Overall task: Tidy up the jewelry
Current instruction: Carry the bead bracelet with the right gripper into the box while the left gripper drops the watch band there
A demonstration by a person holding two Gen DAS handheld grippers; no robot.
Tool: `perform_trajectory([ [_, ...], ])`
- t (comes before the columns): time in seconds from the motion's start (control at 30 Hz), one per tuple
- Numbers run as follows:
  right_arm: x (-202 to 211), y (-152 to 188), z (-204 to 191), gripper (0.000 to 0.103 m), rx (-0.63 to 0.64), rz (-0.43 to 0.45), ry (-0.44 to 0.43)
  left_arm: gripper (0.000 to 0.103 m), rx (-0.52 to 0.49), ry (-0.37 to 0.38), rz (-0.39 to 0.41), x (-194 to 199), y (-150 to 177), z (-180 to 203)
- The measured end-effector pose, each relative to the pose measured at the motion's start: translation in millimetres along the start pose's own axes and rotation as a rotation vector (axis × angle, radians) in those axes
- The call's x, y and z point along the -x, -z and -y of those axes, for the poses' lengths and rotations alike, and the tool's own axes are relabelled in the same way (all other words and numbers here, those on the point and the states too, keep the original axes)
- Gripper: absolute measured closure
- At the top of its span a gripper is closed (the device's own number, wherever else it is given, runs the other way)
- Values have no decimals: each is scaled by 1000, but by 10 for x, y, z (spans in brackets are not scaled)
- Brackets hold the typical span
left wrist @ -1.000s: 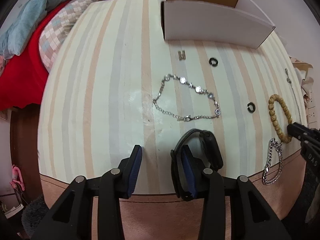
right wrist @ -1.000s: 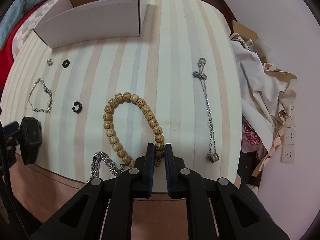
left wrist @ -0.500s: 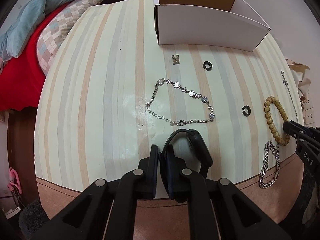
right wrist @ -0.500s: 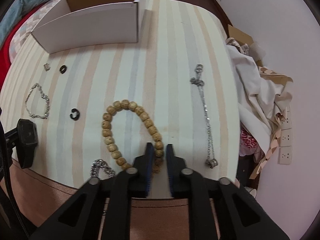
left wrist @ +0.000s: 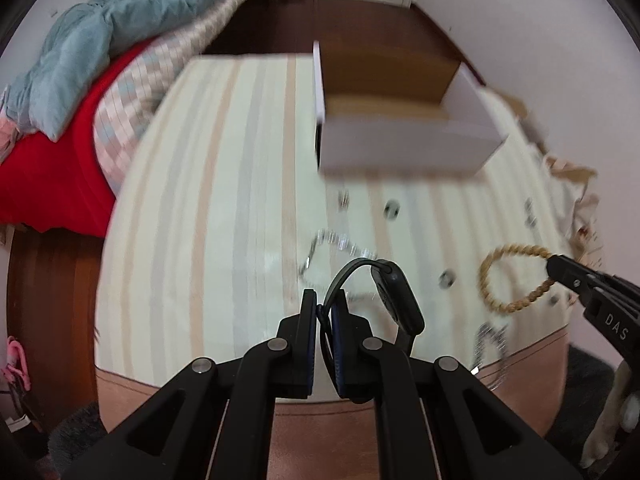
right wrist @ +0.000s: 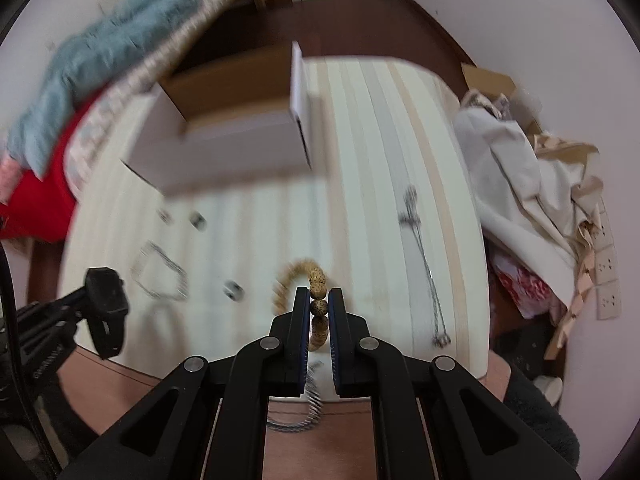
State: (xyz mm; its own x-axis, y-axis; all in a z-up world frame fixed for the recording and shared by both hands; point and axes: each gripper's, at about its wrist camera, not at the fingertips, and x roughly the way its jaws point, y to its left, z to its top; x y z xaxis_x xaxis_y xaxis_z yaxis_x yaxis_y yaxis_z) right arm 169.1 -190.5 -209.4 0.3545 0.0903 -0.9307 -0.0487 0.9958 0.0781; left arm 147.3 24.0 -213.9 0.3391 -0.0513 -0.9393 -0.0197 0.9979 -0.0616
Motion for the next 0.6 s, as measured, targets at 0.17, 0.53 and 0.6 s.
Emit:
perform_trajectory([
  [0.17,401,-391,-173,94,25,81,-62,98,8,45,66,312,-443,-2],
  [0.53,626,-1412,-393,94,66,176,-119,98,29,114,79,144,-1364,-97],
  [0.6,514,-1589,-439,94,65,161,-131,98,41,139,57,15,-1501,-106],
])
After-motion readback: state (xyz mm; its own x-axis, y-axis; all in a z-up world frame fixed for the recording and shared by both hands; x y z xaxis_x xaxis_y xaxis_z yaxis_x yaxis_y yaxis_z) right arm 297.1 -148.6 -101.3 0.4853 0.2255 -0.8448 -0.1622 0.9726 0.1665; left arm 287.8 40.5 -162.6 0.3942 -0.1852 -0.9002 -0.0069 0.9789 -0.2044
